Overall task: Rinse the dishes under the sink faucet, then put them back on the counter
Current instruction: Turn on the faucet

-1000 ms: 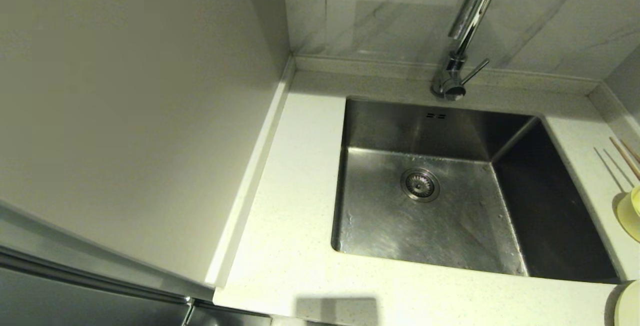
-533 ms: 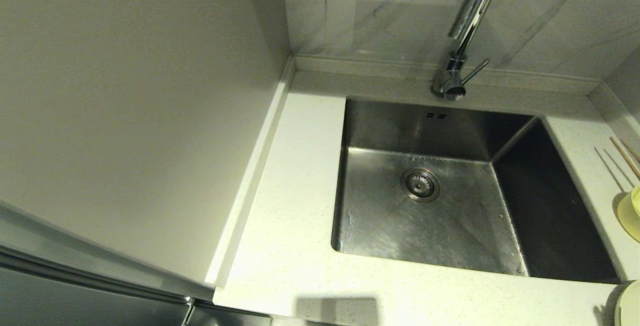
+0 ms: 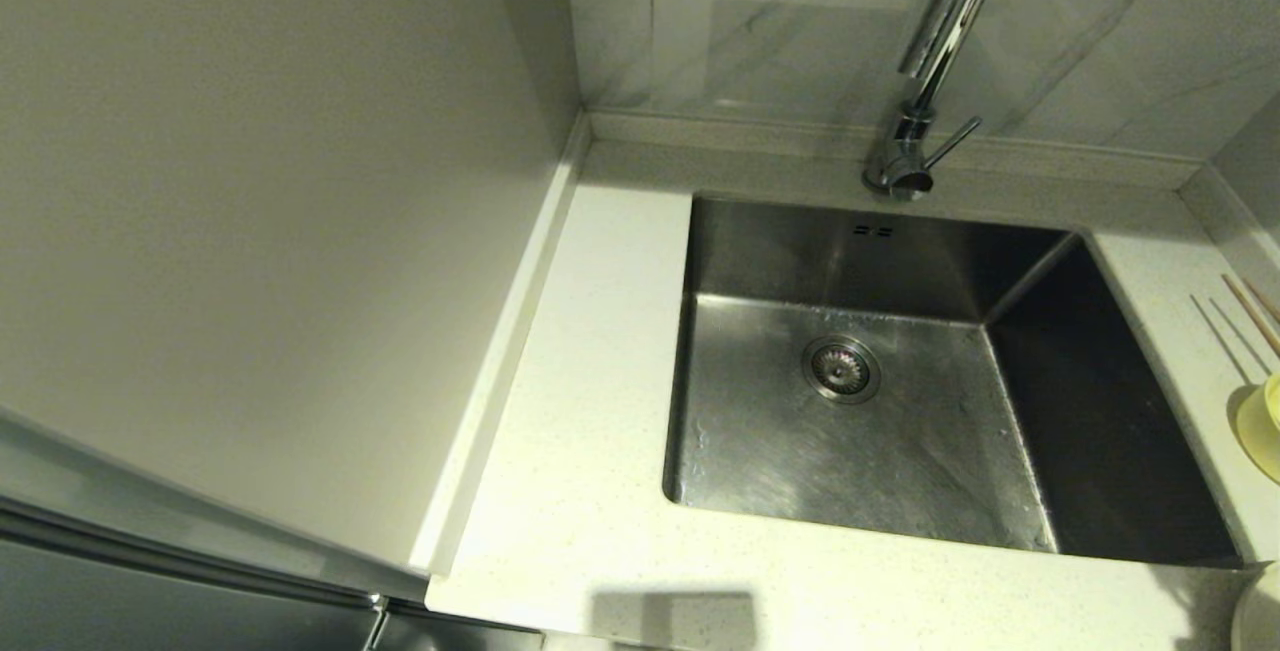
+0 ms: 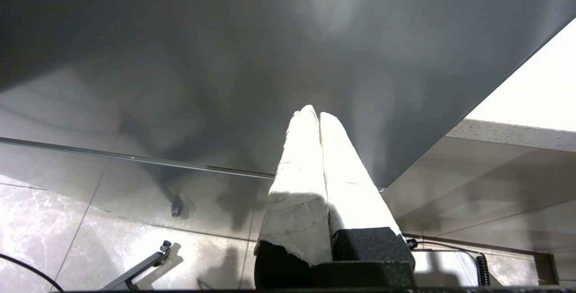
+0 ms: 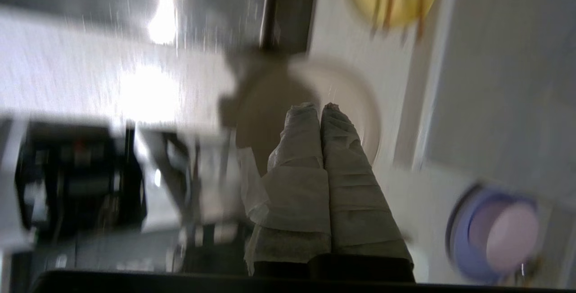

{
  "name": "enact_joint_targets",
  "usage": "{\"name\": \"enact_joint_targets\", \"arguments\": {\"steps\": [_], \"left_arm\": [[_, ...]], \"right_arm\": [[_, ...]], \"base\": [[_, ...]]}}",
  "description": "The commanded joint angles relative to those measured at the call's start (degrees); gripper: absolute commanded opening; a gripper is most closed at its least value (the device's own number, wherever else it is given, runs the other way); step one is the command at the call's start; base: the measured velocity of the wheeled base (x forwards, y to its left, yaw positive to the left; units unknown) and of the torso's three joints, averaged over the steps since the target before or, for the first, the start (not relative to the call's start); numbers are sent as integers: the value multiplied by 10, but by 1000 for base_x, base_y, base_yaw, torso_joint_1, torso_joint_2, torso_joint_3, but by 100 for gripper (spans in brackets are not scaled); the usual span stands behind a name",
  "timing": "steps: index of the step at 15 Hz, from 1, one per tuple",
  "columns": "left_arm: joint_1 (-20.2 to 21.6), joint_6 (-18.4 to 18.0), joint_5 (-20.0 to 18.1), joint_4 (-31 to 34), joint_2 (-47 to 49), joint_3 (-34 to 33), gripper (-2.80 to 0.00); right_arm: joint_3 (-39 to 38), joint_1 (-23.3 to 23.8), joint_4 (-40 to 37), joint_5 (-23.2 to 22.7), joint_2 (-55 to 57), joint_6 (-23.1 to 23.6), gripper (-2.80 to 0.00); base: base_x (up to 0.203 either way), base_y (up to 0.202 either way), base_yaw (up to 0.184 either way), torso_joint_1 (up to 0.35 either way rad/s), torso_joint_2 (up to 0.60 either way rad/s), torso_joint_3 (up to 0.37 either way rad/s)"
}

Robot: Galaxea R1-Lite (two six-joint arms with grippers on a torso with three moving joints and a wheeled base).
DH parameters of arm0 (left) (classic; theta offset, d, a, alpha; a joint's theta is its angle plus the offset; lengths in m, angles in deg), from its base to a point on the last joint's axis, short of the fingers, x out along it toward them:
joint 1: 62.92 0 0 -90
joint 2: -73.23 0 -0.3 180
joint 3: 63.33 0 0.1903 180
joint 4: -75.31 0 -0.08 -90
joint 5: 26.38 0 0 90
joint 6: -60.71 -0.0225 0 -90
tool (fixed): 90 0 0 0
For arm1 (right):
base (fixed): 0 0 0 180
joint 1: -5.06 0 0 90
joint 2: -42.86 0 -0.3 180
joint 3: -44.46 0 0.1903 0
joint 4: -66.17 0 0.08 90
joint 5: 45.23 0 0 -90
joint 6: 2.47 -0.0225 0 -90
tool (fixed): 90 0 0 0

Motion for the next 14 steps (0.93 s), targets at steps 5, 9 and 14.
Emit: {"name": "enact_joint_targets", "arguments": {"steps": [5,9,14], "left_arm": [[0,0,0,0,-1,0,-280],[0,0,0,0,-1,0,-280],[0,0,0,0,-1,0,-280]], "right_arm": [[-44,6,-129,-3,32,18,-280],[-89,4,-121,-3,59,17,-280],[-186,-3,29,1,83,16,0]], "base": [[0,0,0,0,0,0],[0,0,0,0,0,0],[0,0,0,0,0,0]]}}
